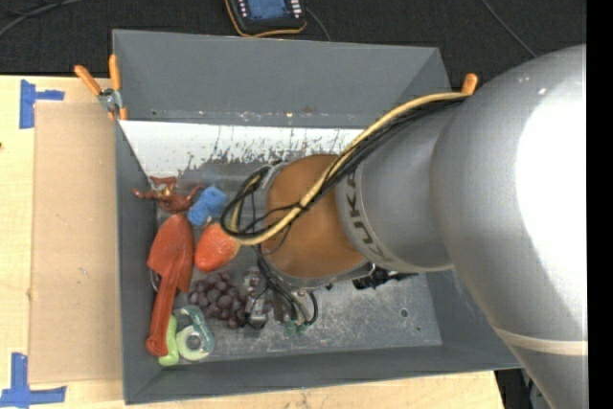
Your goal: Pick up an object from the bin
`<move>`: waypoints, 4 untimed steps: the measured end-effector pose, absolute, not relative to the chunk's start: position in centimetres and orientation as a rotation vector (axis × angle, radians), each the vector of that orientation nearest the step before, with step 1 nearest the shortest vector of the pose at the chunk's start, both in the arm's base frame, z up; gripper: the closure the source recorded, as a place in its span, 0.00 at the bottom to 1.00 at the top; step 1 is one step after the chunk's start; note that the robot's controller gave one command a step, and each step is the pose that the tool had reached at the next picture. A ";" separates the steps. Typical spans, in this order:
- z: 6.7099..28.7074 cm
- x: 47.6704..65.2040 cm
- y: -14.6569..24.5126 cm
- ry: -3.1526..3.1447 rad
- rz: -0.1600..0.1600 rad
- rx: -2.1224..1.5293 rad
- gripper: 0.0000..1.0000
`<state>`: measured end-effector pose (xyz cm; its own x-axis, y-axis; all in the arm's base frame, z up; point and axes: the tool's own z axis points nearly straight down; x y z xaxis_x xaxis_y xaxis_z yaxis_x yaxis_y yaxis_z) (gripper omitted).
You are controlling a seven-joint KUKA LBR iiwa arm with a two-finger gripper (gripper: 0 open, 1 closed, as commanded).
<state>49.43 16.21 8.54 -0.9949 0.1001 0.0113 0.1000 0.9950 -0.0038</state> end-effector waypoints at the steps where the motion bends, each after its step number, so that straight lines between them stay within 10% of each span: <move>1: 11.5 49.3 16.1 -3.122 0.007 -0.159 1.00; 4: 14.3 49.3 16.0 -3.117 0.010 -0.164 1.00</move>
Offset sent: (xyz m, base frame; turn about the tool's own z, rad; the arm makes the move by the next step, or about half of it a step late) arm -0.0012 -0.0009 0.0524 0.0013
